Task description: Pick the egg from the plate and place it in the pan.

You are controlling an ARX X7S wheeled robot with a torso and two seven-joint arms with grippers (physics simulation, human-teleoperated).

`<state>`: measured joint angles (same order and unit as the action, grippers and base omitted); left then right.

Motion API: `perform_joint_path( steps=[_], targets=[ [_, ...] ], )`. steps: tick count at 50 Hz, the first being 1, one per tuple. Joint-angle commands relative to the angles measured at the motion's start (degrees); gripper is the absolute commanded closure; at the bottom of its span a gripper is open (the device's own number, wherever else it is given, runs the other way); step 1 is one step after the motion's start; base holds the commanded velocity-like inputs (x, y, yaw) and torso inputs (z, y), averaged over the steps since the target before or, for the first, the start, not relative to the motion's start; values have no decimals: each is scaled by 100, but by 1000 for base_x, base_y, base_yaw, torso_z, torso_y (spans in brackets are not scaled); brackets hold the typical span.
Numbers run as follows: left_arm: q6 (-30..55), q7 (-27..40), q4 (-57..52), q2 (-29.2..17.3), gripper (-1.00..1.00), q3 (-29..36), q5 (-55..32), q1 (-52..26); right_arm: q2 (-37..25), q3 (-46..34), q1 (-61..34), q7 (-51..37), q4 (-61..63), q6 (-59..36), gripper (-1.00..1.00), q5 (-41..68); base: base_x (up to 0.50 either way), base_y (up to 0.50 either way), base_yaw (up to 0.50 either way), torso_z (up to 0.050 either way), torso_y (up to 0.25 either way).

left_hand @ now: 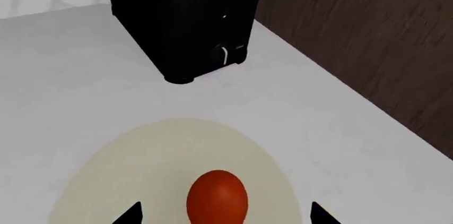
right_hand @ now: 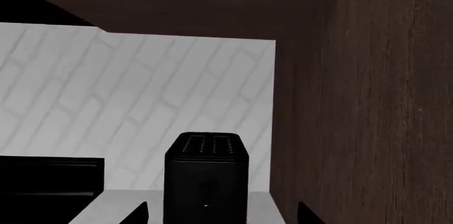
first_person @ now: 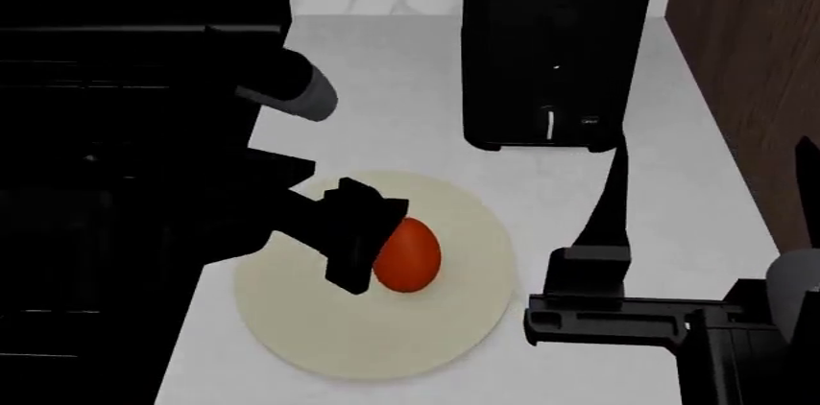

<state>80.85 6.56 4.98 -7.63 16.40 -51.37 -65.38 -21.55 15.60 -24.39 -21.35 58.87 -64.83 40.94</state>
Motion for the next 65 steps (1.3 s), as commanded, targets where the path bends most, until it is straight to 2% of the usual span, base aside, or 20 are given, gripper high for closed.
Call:
perform_joint_path(
  steps=[1, 19, 28, 45, 65],
  targets=[
    [-243, -148, 710, 226, -100, 253, 381, -177, -178, 134, 127, -391, 64, 215, -100, 529, 0, 0, 0, 0, 0],
    [-1035, -735, 2040, 391, -100, 1103, 891, -611, -573, 128, 481, -890, 42, 714, -100, 1056, 0, 0, 0, 0, 0],
    [-907, -697, 1830, 462, -100, 1295, 741, -432, -695, 48, 547, -1153, 58, 842, -100, 1269, 0, 0, 0, 0, 0],
    [-1614, -1039, 2785, 664, -100, 1801, 936, -723, -987, -99, 772, -1411, 8, 1268, -100, 1448, 0, 0, 0, 0, 0],
    [-2300, -998, 3432, 721, -100, 2839, 129, -972, -1137, -218, 913, -1647, 11, 1535, -100, 1551, 0, 0, 0, 0, 0]
  ],
)
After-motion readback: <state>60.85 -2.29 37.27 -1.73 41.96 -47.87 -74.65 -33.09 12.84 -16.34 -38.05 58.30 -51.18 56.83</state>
